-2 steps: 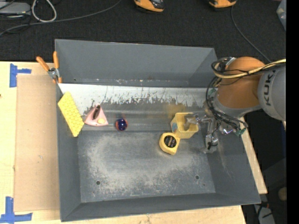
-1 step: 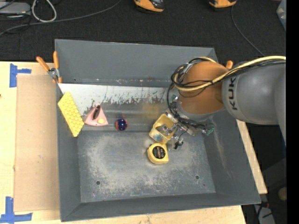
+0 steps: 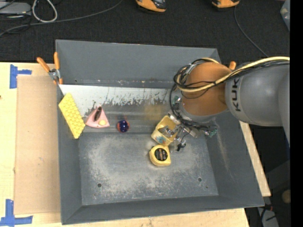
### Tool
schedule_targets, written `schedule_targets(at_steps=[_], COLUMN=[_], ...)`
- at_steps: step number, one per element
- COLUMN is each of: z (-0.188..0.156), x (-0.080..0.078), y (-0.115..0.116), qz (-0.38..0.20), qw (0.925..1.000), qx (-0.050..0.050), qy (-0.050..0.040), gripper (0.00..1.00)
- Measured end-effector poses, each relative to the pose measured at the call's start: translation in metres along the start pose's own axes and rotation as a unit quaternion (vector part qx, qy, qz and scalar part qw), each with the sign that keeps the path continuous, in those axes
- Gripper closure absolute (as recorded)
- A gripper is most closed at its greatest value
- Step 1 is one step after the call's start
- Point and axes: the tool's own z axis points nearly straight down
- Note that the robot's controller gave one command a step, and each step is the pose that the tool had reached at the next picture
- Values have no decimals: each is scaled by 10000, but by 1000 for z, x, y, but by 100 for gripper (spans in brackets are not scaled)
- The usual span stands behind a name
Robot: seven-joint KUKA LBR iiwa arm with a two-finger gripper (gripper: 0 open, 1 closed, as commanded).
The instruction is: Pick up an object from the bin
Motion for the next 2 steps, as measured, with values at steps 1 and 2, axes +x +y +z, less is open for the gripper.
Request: schedule_targets(at_steps=[1, 2], z=[-5, -44], x=[0, 1], y=[1, 3], qz=[-2, 5], qw=[10000, 10000], qx=[-3, -39], qy=[2, 28], gripper=[100, 100])
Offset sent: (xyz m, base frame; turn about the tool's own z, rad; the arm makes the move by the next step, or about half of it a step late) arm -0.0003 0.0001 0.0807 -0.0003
